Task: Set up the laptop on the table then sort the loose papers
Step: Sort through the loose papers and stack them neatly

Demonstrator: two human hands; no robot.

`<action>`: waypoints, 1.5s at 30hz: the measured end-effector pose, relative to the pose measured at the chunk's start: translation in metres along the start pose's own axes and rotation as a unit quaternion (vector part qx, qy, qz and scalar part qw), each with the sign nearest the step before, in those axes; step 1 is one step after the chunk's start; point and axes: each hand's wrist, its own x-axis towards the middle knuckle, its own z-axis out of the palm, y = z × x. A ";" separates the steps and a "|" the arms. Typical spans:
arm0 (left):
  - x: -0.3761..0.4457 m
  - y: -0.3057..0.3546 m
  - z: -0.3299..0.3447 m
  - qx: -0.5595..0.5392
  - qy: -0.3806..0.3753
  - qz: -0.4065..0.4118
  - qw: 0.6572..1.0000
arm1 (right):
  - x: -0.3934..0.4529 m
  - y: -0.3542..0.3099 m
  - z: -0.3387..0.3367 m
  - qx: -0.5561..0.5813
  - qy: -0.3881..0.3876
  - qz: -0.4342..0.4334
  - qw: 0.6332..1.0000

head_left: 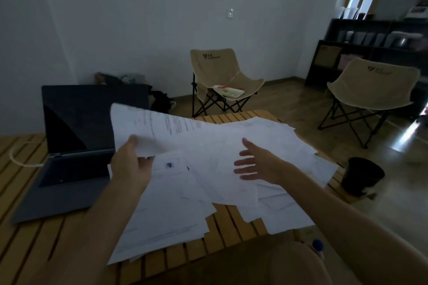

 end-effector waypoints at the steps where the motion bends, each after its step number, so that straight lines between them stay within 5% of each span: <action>1: -0.005 -0.005 -0.011 -0.012 0.022 -0.010 1.000 | 0.002 0.002 0.000 0.090 -0.013 0.011 0.996; 5: -0.039 -0.055 -0.034 0.006 0.061 -0.075 0.995 | 0.001 -0.002 0.025 0.196 -0.101 0.004 0.975; 11: -0.084 -0.103 -0.031 0.130 0.005 -0.131 0.983 | 0.013 0.021 0.086 -0.003 -0.008 0.009 1.000; 14: -0.089 -0.083 -0.039 0.169 -0.043 -0.175 0.969 | 0.022 0.031 0.085 0.011 0.036 0.001 0.999; 20: -0.040 0.014 -0.073 0.205 -0.004 -0.142 0.968 | 0.011 0.039 0.066 0.040 -0.099 -0.026 0.994; 24: -0.022 0.022 -0.071 0.430 -0.062 -0.096 0.896 | 0.008 0.035 0.087 -0.003 -0.143 -0.033 0.989; 26: -0.010 0.021 -0.080 0.527 -0.032 -0.019 0.849 | 0.011 0.028 0.097 -0.130 -0.067 -0.071 0.987; 28: -0.002 0.020 -0.092 0.613 -0.028 0.048 0.788 | 0.022 0.028 0.090 -0.334 0.106 -0.134 0.927; 30: 0.002 0.014 -0.108 0.678 -0.036 0.070 0.731 | 0.032 0.033 0.073 -0.513 0.206 -0.129 0.823; 33: 0.004 0.001 -0.122 0.742 -0.037 0.079 0.665 | 0.040 0.046 0.045 -0.607 0.177 -0.046 0.773; 38: 0.001 -0.011 -0.116 0.867 0.009 0.145 0.477 | 0.046 0.059 0.039 -0.657 0.207 -0.090 0.719; 42: -0.002 -0.025 -0.105 0.865 -0.023 0.162 0.473 | 0.040 0.059 0.037 -0.678 0.238 -0.134 0.683; 45: -0.009 -0.036 -0.096 0.813 -0.091 0.203 0.539 | 0.035 0.058 0.031 -0.660 0.225 -0.138 0.703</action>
